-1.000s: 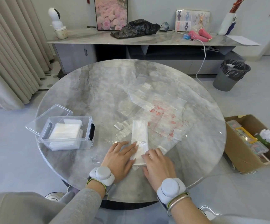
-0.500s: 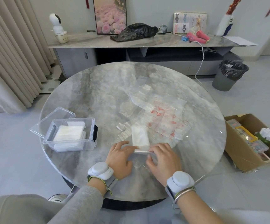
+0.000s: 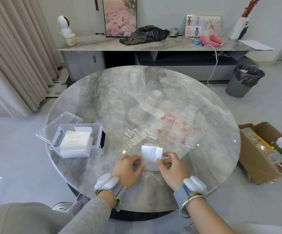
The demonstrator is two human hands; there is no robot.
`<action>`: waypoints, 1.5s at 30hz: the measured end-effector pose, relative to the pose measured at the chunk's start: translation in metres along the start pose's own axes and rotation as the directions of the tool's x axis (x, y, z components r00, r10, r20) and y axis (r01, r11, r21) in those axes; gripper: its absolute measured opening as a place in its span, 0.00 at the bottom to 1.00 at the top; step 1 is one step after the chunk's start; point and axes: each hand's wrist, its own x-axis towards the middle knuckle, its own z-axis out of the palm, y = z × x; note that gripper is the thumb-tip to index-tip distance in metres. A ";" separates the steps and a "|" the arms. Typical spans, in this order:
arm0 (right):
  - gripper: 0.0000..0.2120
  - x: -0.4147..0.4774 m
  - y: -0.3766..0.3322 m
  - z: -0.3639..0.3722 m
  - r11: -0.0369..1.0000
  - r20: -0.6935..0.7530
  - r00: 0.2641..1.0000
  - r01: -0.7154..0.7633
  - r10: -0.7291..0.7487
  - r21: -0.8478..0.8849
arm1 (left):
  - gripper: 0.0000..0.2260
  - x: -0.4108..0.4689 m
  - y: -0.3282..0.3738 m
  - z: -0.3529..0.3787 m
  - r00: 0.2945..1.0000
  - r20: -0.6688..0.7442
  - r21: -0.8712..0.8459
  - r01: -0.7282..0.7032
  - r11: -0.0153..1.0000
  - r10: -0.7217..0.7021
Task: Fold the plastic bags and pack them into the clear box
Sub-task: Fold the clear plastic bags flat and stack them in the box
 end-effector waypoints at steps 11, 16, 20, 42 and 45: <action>0.07 0.009 0.013 0.013 0.995 -0.038 0.999 -0.007 0.003 -0.097 | 0.09 0.008 0.001 0.017 0.992 -0.123 0.045 0.036 0.998 -0.031; 0.13 0.008 0.013 0.017 0.985 -0.075 0.996 0.032 -0.046 -0.169 | 0.16 0.011 0.002 0.019 0.994 -0.105 0.059 0.027 0.998 -0.021; 0.24 0.006 0.012 0.016 0.983 -0.077 0.995 0.054 -0.069 -0.177 | 0.25 0.006 0.002 0.019 0.978 -0.118 0.273 -0.135 0.953 0.173; 0.23 0.004 0.028 0.026 0.649 0.085 0.848 0.461 -0.523 -0.605 | 0.30 0.019 -0.014 0.026 0.909 0.232 0.562 -0.417 0.714 0.347; 0.18 0.004 0.021 0.026 0.835 -0.025 0.903 0.386 -0.429 -0.392 | 0.29 0.019 -0.014 0.027 0.911 0.228 0.549 -0.413 0.727 0.345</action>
